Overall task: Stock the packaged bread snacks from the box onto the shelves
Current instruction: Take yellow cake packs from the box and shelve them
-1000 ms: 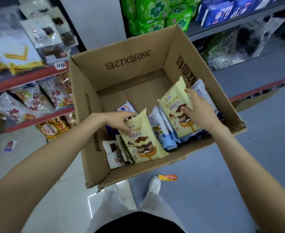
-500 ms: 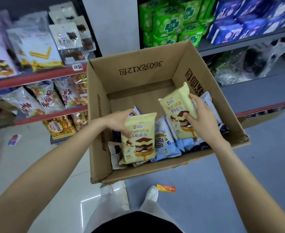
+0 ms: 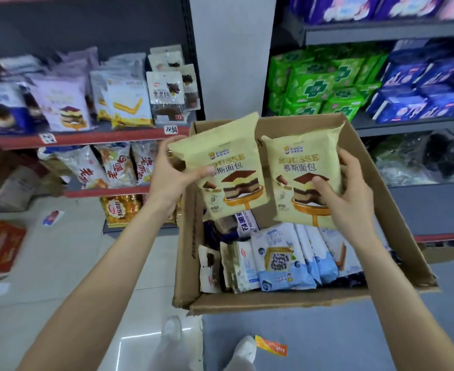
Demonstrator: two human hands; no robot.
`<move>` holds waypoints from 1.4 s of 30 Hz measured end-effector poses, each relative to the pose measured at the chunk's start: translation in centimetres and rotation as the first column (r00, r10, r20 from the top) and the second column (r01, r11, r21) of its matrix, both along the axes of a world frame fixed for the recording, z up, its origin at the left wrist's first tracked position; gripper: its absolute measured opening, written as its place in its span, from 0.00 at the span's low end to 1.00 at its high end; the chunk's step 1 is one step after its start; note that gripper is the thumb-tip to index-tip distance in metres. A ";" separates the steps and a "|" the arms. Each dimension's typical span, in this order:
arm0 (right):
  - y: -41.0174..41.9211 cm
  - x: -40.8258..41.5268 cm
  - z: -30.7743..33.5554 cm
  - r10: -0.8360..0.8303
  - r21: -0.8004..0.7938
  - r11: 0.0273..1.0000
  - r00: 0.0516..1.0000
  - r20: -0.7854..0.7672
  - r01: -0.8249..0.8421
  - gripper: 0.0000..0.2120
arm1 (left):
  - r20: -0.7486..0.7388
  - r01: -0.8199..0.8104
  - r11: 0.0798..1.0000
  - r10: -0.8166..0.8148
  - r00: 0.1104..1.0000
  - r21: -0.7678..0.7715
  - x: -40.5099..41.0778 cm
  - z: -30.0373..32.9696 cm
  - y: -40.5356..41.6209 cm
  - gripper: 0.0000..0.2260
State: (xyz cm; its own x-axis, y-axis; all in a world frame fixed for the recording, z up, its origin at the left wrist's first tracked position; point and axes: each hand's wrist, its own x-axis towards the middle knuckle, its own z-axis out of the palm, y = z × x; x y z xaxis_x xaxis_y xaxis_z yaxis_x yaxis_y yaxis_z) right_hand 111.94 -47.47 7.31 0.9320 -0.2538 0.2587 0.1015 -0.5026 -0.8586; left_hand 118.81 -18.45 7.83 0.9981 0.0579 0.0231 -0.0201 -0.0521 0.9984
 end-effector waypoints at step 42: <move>48.2 43.4 29.4 0.305 0.579 0.635 0.855 0.420 -0.511 0.25 | 0.674 -0.385 0.922 0.310 0.671 -0.041 39.5 27.7 43.5 0.24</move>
